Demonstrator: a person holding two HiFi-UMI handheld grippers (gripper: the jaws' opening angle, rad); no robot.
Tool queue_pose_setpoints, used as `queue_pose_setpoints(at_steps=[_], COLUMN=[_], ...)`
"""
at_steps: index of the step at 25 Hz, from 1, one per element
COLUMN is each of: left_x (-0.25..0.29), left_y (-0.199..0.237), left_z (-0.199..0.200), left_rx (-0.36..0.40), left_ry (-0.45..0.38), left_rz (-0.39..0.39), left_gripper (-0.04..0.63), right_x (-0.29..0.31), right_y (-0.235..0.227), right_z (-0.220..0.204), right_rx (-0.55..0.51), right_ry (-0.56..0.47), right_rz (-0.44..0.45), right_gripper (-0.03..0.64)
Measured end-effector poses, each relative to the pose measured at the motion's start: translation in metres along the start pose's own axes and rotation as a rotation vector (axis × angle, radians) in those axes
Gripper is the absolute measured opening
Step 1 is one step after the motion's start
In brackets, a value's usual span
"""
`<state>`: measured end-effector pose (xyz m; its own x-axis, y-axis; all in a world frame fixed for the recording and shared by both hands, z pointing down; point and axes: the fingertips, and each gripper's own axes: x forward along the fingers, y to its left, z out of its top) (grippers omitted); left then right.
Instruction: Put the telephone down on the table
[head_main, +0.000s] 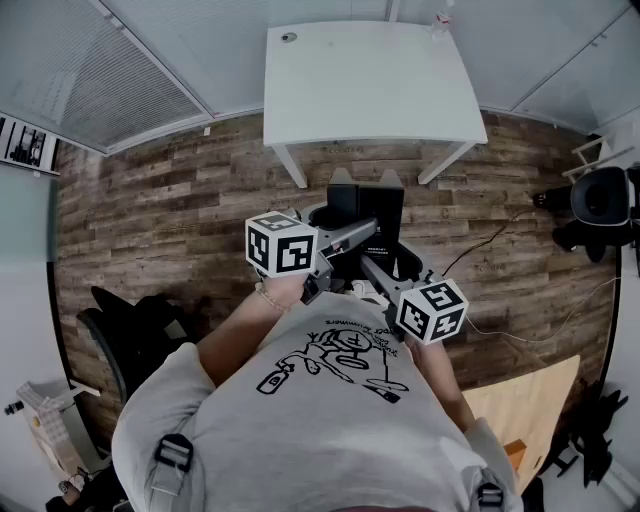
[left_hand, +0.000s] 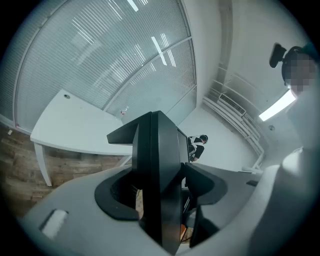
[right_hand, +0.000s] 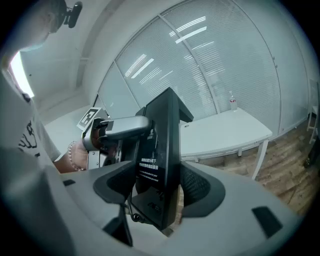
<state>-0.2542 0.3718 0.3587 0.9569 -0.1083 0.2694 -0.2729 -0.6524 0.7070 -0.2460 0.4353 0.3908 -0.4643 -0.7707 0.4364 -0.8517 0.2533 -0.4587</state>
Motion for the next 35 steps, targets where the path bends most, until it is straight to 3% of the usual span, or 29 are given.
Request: queue_pose_setpoints(at_steps=[23, 35], left_x=[0.052, 0.081], left_y=[-0.03, 0.004], left_z=[-0.022, 0.016], left_rx=[-0.022, -0.013], left_ry=[-0.004, 0.003], left_rz=[0.023, 0.019], left_gripper=[0.285, 0.285], right_x=[-0.047, -0.012], right_y=[-0.043, -0.079], right_z=[-0.009, 0.022], right_rx=[-0.001, 0.009], right_ry=[0.019, 0.019], right_rz=[0.022, 0.015], right_gripper=[0.268, 0.268])
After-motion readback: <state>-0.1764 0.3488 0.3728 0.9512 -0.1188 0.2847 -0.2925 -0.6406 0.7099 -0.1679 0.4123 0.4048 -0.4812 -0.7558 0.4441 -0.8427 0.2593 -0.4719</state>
